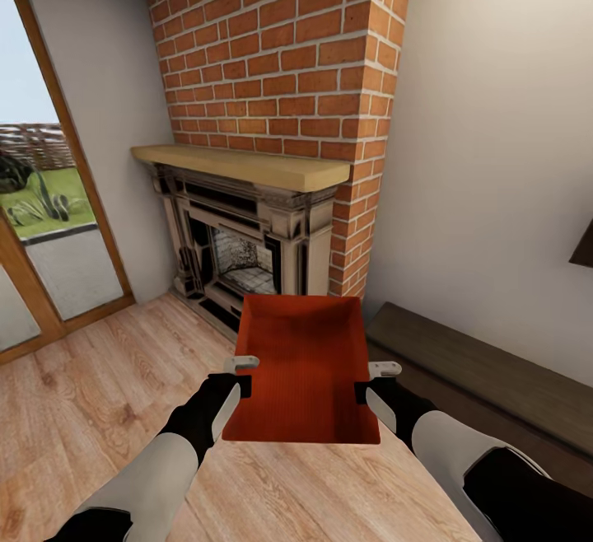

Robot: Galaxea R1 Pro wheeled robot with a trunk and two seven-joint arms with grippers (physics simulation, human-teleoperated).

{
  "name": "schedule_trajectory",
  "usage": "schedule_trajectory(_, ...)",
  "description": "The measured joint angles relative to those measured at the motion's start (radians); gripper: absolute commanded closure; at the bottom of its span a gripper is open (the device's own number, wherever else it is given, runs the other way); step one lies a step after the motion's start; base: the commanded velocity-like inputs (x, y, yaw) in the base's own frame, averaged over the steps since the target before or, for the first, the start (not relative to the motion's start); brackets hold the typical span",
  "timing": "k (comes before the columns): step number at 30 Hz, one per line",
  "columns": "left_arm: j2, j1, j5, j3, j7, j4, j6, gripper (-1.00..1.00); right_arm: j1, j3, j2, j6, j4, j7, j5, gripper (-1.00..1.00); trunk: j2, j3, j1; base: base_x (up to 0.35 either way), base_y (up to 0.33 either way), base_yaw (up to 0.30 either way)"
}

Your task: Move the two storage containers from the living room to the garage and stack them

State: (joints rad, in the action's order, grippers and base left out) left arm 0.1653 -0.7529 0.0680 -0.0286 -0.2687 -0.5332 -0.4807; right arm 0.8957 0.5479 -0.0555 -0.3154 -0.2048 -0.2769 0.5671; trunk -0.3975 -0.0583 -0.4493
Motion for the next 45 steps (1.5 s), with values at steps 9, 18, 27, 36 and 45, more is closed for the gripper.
schedule_trajectory(9, 0.0, 0.0, 0.001, -0.001, 0.0, 0.0, 0.003, 1.0, 0.0, 0.0, 0.0, 0.003, 0.0, 0.0, -0.001, 1.0, 0.0, 0.0, 0.0, 0.0, 0.0, 0.0)
schedule_trajectory(18, 0.0, 0.0, 0.0, 0.0, 0.0, 0.0, 0.004, 1.0, 0.001, 0.001, 0.0, 0.003, 0.0, 0.0, 0.001, 1.0, 0.0, 0.0, 0.0, 0.0, 0.0, 0.0)
schedule_trajectory(27, -0.001, 0.0, 0.0, 0.0, 0.0, -0.003, 0.0, 1.0, 0.001, -0.003, -0.001, 0.002, 0.001, 0.002, -0.004, 1.0, 0.0, 0.0, 0.0, 0.0, 0.0, 0.085)
schedule_trajectory(36, 0.0, 0.0, 0.0, -0.001, 0.0, 0.0, 0.009, 1.0, 0.001, -0.001, 0.0, 0.009, 0.0, 0.001, -0.002, 1.0, 0.0, 0.0, 0.0, 0.0, 0.0, 0.135)
schedule_trajectory(45, 0.0, 0.0, 0.001, 0.0, 0.0, 0.0, 0.005, 1.0, 0.0, -0.001, 0.0, 0.005, 0.0, 0.002, -0.003, 1.0, 0.0, 0.0, 0.0, 0.0, 0.0, 0.15)
